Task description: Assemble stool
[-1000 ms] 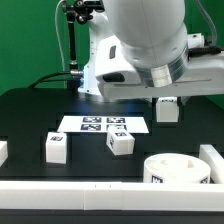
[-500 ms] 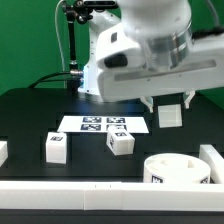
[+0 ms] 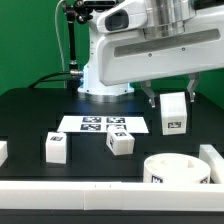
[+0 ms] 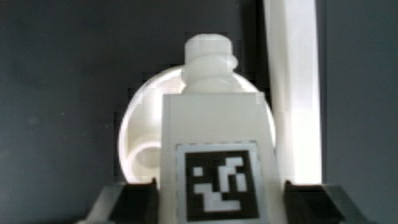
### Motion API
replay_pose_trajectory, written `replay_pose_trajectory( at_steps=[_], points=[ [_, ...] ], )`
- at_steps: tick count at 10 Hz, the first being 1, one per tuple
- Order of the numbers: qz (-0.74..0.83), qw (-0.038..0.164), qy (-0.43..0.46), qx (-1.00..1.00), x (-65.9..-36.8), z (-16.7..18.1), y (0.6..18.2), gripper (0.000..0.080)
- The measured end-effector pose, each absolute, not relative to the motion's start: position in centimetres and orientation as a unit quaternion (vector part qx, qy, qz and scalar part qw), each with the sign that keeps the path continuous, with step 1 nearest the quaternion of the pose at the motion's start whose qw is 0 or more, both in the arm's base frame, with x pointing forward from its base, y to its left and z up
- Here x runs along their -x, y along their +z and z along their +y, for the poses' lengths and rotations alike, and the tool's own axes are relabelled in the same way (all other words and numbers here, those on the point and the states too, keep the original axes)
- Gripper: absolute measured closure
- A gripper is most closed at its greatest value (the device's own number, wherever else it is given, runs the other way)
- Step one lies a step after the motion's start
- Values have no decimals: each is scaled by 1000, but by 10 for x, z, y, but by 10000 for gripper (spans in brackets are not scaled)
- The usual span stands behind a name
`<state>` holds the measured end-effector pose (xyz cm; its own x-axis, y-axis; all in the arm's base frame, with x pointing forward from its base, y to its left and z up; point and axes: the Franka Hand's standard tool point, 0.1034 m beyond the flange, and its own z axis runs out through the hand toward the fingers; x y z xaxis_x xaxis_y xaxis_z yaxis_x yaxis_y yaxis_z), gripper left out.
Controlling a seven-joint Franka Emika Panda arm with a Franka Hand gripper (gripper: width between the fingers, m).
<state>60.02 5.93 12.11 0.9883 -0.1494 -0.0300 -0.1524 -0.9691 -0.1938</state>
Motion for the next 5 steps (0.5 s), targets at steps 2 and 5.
replay_pose_trajectory(
  at_steps=[2,5],
  points=[
    [38,74,-93,992,-615,61,127,463],
    [42,63,-198,977,-630,61,137,463]
  ],
)
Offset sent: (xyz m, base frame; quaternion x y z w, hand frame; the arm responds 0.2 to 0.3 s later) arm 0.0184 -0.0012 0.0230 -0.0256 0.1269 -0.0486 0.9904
